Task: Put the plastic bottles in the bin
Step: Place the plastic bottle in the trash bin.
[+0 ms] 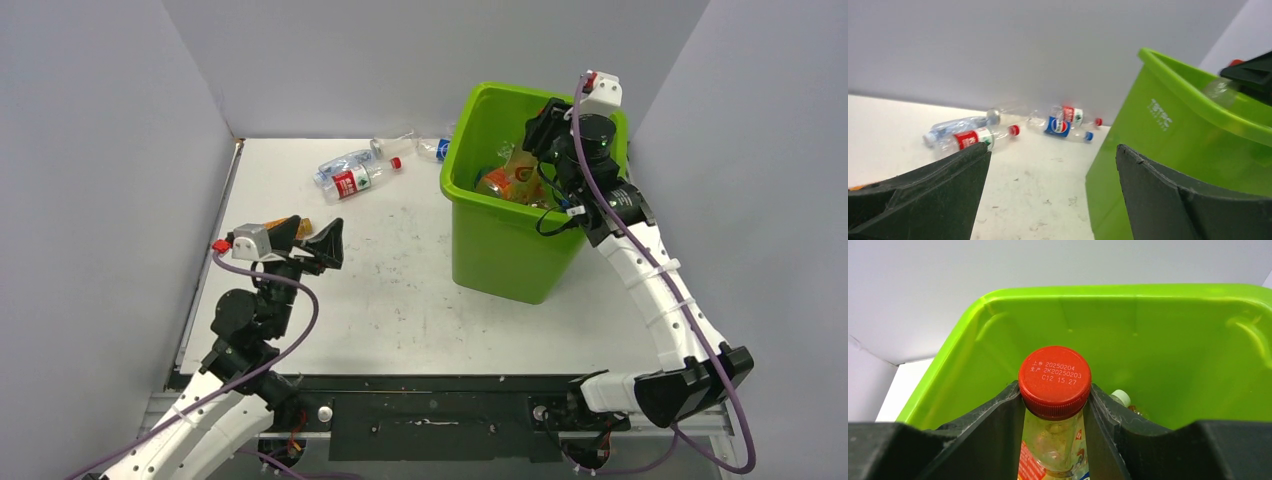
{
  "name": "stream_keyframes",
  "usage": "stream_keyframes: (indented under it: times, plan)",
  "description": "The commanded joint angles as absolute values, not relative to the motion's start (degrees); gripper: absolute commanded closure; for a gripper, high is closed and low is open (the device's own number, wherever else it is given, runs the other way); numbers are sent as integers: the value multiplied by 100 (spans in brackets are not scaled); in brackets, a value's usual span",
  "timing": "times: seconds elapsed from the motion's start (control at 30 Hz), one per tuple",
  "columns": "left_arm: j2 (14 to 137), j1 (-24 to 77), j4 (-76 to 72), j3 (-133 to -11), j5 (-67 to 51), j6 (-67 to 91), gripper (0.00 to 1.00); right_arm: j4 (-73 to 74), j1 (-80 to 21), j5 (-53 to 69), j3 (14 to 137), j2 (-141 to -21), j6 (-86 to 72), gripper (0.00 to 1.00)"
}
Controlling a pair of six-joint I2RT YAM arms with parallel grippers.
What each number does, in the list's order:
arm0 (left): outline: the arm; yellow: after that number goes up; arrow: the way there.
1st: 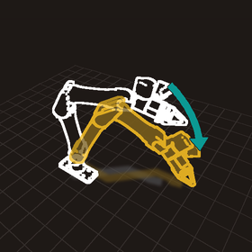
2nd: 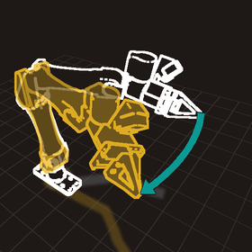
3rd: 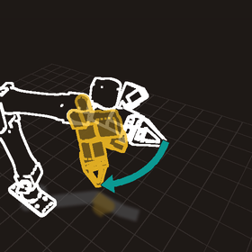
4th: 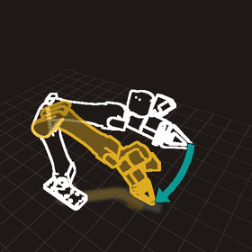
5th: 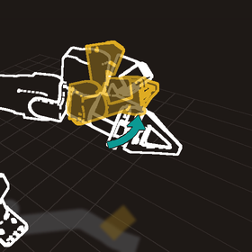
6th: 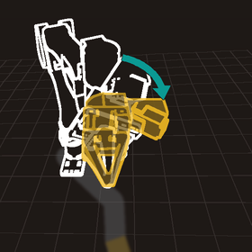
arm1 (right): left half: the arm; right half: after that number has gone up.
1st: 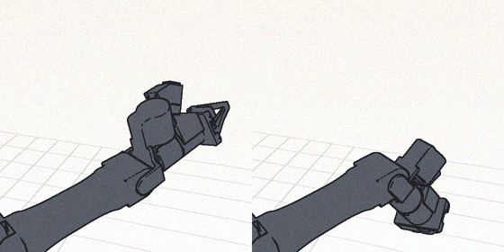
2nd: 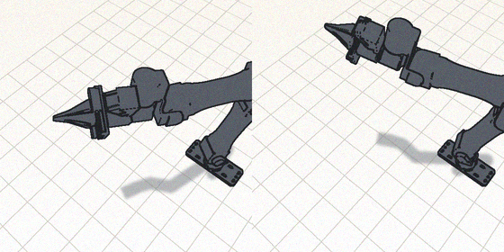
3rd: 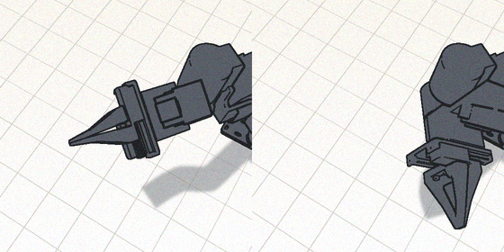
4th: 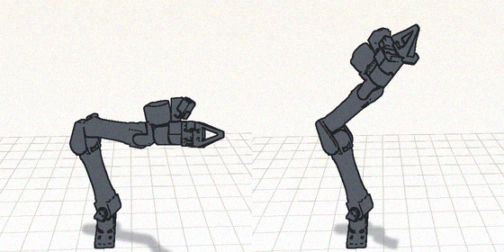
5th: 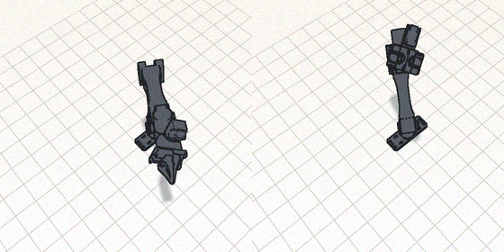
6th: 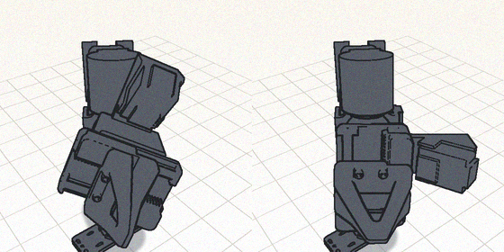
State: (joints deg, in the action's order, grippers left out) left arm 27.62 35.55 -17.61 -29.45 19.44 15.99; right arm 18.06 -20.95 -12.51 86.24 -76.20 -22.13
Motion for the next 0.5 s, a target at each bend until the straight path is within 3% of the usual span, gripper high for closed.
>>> stream_keyframes:
  times: [0.0,0.03,0.13,0.2,0.3,0.47]
  plan:
    - [3067,3573,-826,-3619,2924,1488,4,2204,-2110,-999,8632,-7447,-2269,78]
    - [3162,3577,-583,-3732,2904,1522,4,2339,-2108,-974,8718,-7482,-2269,71]
    - [3374,3577,-292,-3940,2868,1537,4,2510,-2125,-879,8856,-7448,-2297,32]
    - [3440,3577,-288,-3946,2823,1464,4,2573,-2143,-849,8974,-7361,-2335,18]
    - [3433,3576,-402,-3863,2888,1459,4,2707,-2219,-749,9319,-7244,-2409,10]
    - [3304,3577,-575,-3722,3217,1570,4,2529,-2930,-665,9570,-6772,-2379,7]
